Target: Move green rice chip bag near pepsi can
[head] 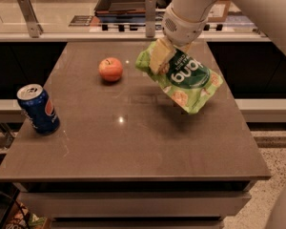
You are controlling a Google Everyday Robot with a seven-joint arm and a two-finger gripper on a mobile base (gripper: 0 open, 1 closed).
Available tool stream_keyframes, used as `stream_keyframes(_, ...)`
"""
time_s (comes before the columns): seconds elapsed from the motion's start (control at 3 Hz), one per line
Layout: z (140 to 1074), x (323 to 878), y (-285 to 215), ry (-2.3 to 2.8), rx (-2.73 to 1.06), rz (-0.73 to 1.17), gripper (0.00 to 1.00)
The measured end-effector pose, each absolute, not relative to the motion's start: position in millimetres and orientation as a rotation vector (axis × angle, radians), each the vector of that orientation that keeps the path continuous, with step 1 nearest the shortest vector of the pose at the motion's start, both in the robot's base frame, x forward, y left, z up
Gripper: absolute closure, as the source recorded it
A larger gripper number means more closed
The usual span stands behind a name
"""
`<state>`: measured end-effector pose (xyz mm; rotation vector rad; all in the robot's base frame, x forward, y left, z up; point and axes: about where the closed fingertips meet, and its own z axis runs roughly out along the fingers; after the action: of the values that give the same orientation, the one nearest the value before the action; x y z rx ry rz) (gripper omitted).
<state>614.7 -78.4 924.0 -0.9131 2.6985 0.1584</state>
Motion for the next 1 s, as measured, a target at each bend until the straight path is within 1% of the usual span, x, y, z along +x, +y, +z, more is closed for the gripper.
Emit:
stream_keyframes(0.67, 915.7, 557.0, -22.2, 2.555, -1.204, 0.295, 1.0)
stream_keyframes(1.0, 911.3, 537.7, 2.9, 2.435, -1.333, 0.357, 1.0)
